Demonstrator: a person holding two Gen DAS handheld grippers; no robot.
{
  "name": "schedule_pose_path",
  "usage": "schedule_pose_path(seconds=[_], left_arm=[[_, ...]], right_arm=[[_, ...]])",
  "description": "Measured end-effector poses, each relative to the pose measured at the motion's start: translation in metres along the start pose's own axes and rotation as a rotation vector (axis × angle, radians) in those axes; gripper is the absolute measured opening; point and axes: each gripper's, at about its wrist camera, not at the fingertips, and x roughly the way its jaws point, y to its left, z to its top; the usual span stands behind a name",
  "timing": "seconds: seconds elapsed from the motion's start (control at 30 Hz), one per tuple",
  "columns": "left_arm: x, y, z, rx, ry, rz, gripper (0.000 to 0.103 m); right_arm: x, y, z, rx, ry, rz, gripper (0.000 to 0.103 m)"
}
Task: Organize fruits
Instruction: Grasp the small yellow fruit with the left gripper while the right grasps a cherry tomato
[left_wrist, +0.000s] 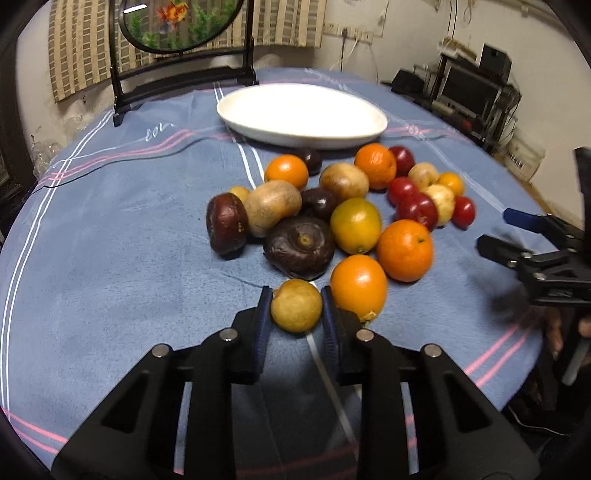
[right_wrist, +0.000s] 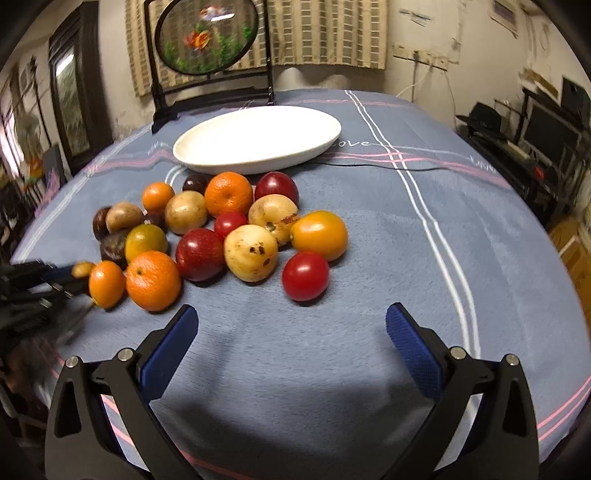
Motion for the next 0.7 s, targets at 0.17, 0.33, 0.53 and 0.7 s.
schedule_pose_path(seconds=[0.17,0.33,0.53,0.7], left_arm=[[-0.012,0.005,0.0,-0.02,-0.037,-0.012,0.026],[-0.013,0.005,-0.001,-0.036,-0.04,-0.022,0.026],[-0.015,0.005,-0.002,-0.039,-0.045,-0.024,0.026],[-0.012,0.006,-0.002,-0.039,-0.034,-0.016,0.026]], right_arm=[[0.014,-0.014,0.012,-0.025,0.07,-0.06,0.102],[0.027,-0.004,0.022,-0.086,0.116,-0.041,0.075],[0.042,-0.006,0.028,-0.028,0.154,0.027,0.044],[0.036,-0.01,0.026,-0.008,0.152,0.068,0.031]])
